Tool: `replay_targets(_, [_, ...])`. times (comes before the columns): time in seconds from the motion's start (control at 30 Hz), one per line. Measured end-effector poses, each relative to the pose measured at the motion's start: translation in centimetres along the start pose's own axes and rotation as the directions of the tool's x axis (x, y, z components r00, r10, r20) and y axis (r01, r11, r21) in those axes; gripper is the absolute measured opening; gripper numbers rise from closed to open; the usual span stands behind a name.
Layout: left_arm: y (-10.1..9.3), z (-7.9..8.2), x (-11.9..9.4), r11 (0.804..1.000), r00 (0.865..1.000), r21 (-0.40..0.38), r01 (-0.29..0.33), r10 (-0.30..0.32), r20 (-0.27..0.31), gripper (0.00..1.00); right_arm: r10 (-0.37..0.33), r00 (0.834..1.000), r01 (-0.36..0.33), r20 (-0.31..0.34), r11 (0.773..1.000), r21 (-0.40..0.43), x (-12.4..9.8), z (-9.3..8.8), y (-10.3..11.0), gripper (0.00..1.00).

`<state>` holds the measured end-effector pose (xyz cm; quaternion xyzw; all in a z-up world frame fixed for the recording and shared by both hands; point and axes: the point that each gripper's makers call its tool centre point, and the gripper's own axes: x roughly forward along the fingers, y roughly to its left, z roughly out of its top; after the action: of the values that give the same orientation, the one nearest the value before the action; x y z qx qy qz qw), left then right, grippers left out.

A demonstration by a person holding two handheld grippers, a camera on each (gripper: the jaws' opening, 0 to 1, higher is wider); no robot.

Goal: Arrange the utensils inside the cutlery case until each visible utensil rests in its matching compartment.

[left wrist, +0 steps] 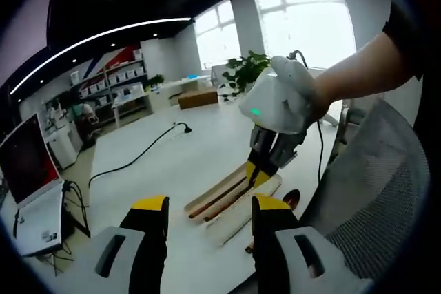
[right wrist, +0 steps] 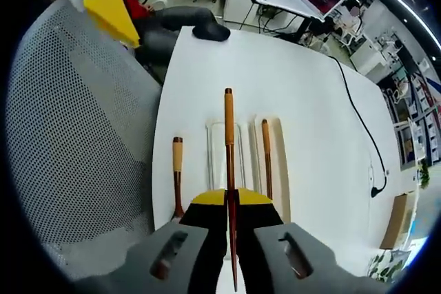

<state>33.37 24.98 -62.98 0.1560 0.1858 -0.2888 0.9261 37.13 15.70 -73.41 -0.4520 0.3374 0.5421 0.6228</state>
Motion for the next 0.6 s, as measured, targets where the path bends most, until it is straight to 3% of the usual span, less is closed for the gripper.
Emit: replay_targets(0.6, [-0.1, -0.1, 0.2, 0.999, 1.0, -0.034, 0.012, -0.012, -0.001, 0.49, -0.043, 0.999, 0.043, -0.017, 0.999, -0.003, 0.1, -0.2, -3.9, 0.0])
